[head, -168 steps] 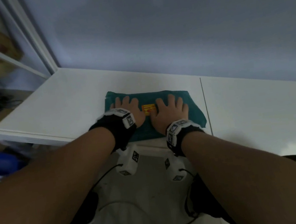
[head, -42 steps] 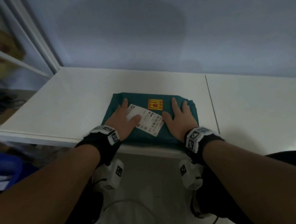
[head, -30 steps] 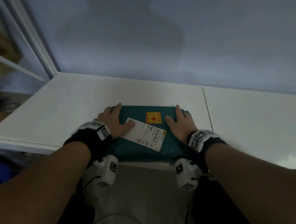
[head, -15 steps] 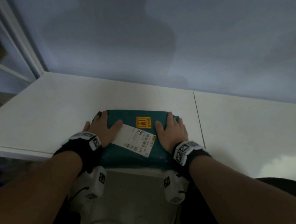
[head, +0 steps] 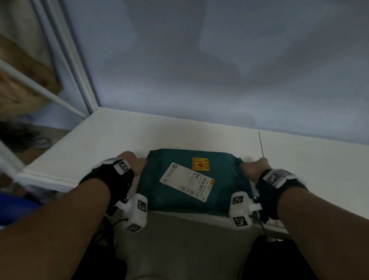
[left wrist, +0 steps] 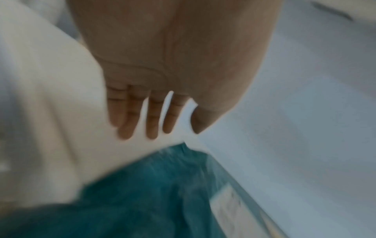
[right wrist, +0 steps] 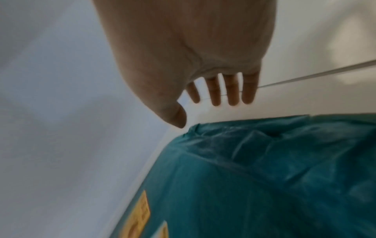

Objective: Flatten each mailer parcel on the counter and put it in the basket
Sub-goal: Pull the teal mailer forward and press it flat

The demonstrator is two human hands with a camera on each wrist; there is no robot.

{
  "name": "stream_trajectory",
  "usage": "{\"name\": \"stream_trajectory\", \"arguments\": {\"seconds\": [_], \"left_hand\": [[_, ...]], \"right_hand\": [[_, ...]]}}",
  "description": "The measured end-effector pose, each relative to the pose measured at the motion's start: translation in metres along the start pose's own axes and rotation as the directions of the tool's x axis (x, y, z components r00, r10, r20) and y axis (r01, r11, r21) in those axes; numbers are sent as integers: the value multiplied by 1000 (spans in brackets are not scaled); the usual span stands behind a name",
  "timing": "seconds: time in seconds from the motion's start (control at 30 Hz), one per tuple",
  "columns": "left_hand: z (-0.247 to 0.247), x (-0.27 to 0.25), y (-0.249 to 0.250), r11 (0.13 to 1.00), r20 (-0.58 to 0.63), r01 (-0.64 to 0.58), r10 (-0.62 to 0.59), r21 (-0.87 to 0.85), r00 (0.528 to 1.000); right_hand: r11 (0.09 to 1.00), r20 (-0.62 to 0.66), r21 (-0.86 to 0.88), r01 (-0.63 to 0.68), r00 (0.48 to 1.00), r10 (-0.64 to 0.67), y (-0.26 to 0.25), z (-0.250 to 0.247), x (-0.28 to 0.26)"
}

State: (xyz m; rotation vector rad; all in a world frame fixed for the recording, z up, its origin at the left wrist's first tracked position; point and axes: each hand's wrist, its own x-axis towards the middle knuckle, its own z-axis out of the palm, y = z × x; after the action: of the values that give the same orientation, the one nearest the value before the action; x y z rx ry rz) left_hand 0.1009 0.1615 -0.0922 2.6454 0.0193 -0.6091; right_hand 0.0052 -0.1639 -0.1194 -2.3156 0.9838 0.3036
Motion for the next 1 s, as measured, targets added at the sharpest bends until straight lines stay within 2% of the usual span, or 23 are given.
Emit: {"name": "stream_trajectory", "arguments": {"seconds": [0.07,0.17,0.23,0.3,0.4,0.5,0.6,0.7,0.77,0.9,1.0], "left_hand": [[-4,-12,-10,992,31,100,-98,-71,995],[5,-33,-17,959,161,215,-186,-184,969],[9,-38,-19,935,178,246,-204,-256,963],[12,-42,-18,921,163,236,-193,-309,968],[16,-41,-15,913,194,226,-167,-341,967],[20,-39,-12,917,205,196,-130,-348,970],[23,-34,-11,930,199,163,-100,-331,975],[26,-30,-12,981,183,64,-31,-182,983],[30,-27,-12,987,167,17,10,-162,986],[27,-30,-13,988,114,-6,24,-157,993],[4,-36,-14,989,58,-7,15,-146,998]], "right_hand": [[991,88,-122,52,995,-41,0,1,-7],[987,129,-158,42,991,-22,-2,5,-21],[976,195,-209,68,980,-26,-3,7,-29],[987,235,-151,57,972,-20,-1,9,-31],[1000,228,5,1,974,-2,3,16,-27],[978,225,198,-64,974,18,2,23,-18],[956,244,285,-75,970,4,-5,23,-19],[981,183,192,11,982,-46,-12,22,-22],[983,122,170,76,988,-98,-16,20,-24],[951,92,228,208,968,-234,-28,13,-34],[911,55,304,278,950,-308,-54,-3,-47]]}}
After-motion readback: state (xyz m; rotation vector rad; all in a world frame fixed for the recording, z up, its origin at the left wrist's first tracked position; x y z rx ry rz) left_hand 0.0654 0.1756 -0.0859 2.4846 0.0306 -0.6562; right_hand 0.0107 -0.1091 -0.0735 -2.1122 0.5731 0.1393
